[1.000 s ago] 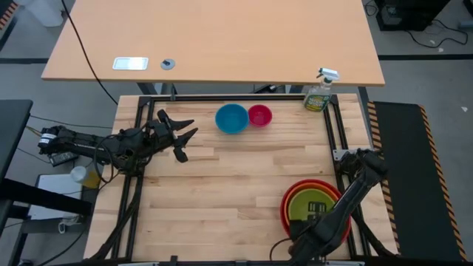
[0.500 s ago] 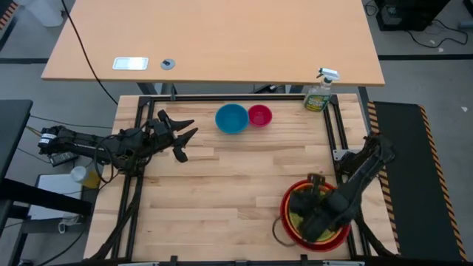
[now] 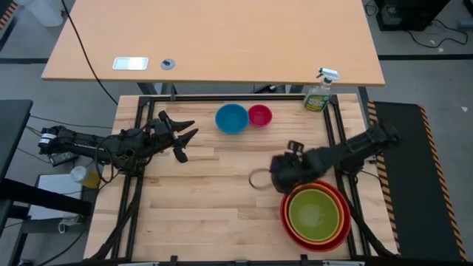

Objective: Nest bowls inside each other
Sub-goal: Stack the blue bowl on top of the green bowl

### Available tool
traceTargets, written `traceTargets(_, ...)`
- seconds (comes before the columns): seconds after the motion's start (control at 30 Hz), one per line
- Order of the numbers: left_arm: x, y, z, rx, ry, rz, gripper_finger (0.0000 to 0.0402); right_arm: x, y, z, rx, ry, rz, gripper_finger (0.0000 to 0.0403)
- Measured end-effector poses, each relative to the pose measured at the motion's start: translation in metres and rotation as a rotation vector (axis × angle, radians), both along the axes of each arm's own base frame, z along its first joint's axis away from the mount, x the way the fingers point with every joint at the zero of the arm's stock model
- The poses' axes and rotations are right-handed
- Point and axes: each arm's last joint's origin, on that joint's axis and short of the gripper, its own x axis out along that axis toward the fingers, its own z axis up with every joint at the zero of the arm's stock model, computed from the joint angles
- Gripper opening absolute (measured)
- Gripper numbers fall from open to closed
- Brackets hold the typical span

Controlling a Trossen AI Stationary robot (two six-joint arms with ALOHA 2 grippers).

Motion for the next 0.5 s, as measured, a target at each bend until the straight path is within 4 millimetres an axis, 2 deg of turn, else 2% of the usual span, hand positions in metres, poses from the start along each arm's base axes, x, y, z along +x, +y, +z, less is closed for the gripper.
traceTargets(0.27,0.0,0.0,-0.002,0.004,0.027,0.0,0.0153,0.059,-0.059,-0.032,-0.028,-0.096,0.136,0.0157)
traceTargets(0.5,0.001,0.0,-0.019,0.1,0.248,0.002,0.0153,0.111,-0.105,-0.065,-0.121,-0.177,0.276,0.0166)
